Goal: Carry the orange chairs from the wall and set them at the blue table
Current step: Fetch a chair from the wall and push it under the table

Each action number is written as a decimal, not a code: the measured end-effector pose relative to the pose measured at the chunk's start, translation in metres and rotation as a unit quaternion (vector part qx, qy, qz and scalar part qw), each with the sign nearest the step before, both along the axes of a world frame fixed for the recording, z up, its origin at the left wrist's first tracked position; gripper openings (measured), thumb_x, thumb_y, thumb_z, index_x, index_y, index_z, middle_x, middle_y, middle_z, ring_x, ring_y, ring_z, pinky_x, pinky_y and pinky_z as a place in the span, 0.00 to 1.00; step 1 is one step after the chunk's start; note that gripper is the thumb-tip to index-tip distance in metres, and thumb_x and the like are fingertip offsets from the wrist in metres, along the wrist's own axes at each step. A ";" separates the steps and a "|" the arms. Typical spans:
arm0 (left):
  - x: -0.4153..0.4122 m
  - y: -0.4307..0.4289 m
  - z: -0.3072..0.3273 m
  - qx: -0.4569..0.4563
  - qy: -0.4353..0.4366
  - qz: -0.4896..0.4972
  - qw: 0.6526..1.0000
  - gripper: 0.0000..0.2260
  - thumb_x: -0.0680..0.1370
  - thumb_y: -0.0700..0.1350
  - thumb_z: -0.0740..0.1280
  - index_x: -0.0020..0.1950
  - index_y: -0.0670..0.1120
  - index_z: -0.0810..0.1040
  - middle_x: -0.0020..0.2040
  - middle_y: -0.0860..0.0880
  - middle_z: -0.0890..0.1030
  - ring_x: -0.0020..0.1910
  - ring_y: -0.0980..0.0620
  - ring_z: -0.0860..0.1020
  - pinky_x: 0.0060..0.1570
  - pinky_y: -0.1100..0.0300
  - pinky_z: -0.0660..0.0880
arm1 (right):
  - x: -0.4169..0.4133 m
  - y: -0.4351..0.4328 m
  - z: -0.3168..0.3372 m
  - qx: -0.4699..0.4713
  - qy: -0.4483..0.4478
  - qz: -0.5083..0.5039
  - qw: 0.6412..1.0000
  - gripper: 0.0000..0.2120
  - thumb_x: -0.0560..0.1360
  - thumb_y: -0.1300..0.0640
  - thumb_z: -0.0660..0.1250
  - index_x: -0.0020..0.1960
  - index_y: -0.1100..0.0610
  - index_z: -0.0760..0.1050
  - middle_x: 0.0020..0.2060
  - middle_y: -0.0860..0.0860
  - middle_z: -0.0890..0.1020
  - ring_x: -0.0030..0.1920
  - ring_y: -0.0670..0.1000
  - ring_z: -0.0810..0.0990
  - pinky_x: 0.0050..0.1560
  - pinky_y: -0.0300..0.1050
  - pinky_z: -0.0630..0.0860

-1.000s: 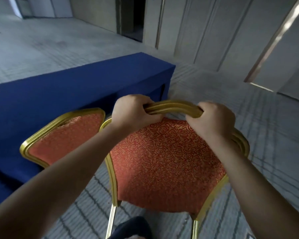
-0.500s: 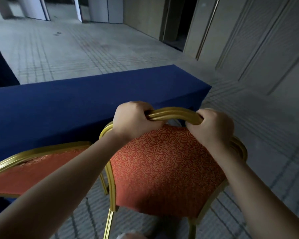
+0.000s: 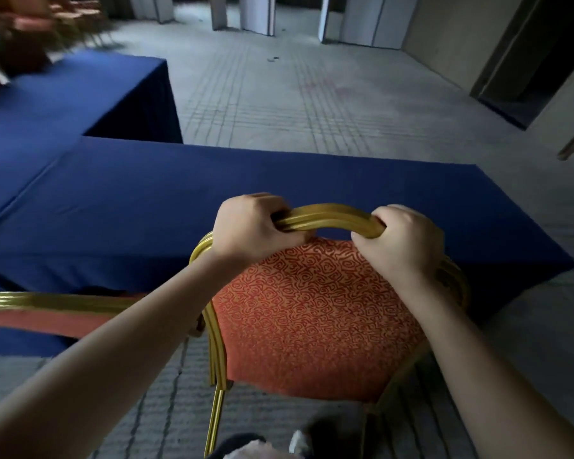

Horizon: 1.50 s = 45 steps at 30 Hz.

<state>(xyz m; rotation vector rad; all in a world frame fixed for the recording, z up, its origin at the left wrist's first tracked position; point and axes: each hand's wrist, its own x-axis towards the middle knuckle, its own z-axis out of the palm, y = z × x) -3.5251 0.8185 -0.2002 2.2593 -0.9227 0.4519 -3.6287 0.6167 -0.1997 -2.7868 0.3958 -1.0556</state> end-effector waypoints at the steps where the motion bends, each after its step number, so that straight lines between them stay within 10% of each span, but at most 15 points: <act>1: 0.009 -0.005 -0.002 -0.002 0.001 0.013 1.000 0.17 0.67 0.64 0.71 0.32 0.52 0.76 0.29 0.55 0.74 0.28 0.56 0.73 0.27 0.64 0.65 | 0.016 -0.008 -0.001 0.001 0.003 0.016 1.000 0.16 0.67 0.51 0.67 0.25 0.53 0.65 0.23 0.47 0.69 0.23 0.50 0.66 0.24 0.37 0.56; 19: 0.184 -0.066 -0.026 -0.010 -0.028 0.130 0.991 0.14 0.66 0.62 0.73 0.35 0.52 0.79 0.30 0.60 0.72 0.27 0.60 0.70 0.28 0.70 0.60 | 0.234 -0.081 -0.030 0.018 0.004 0.124 0.992 0.17 0.68 0.54 0.69 0.26 0.53 0.65 0.24 0.45 0.68 0.24 0.47 0.64 0.28 0.35 0.52; 45: 0.202 -0.070 -0.048 0.007 -0.015 0.110 0.994 0.16 0.66 0.65 0.69 0.34 0.53 0.77 0.30 0.56 0.74 0.27 0.57 0.72 0.26 0.62 0.68 | 0.242 -0.087 -0.040 0.019 0.056 0.142 0.988 0.18 0.66 0.53 0.71 0.26 0.51 0.64 0.23 0.44 0.68 0.23 0.45 0.63 0.27 0.35 0.52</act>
